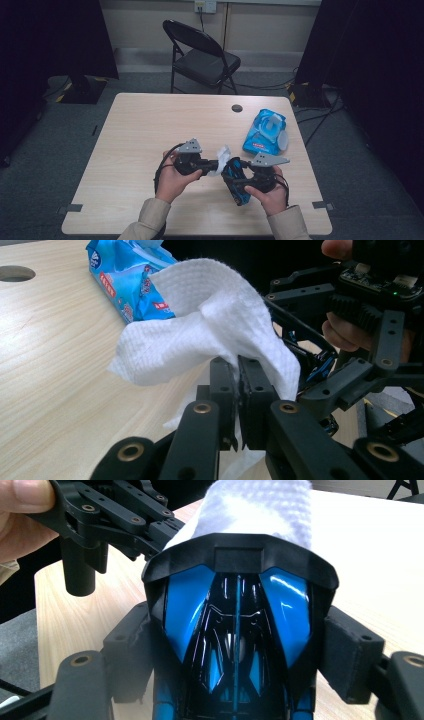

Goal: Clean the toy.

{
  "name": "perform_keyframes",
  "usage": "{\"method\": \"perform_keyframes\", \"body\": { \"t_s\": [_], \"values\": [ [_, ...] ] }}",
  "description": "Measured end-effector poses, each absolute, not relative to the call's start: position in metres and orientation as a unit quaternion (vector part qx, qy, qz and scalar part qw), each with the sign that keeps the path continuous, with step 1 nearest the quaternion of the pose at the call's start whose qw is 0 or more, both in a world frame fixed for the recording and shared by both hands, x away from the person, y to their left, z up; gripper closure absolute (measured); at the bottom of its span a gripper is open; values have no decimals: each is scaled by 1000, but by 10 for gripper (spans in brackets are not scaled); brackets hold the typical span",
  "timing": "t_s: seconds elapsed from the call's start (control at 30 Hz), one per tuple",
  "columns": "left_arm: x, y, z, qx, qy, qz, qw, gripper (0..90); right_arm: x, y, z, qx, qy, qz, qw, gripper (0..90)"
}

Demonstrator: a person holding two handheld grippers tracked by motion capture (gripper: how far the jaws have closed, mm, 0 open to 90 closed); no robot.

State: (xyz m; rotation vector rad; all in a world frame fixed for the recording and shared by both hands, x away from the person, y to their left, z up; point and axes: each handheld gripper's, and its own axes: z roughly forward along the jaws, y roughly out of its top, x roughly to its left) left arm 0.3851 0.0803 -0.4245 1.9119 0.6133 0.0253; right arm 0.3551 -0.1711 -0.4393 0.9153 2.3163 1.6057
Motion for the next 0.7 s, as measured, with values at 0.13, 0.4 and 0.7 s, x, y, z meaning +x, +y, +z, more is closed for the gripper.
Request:
{"method": "perform_keyframes", "body": {
  "t_s": [0.13, 0.4, 0.7],
  "values": [
    [385, 79, -427, 809, 257, 16, 529, 863, 355, -172, -438, 306, 778, 541, 90, 258],
    [383, 73, -433, 812, 252, 13, 526, 864, 354, -173, -436, 307, 773, 548, 89, 258],
    [379, 65, -440, 813, 247, 5, 528, 863, 354, -174, -433, 309, 769, 552, 92, 258]
  ]
}}
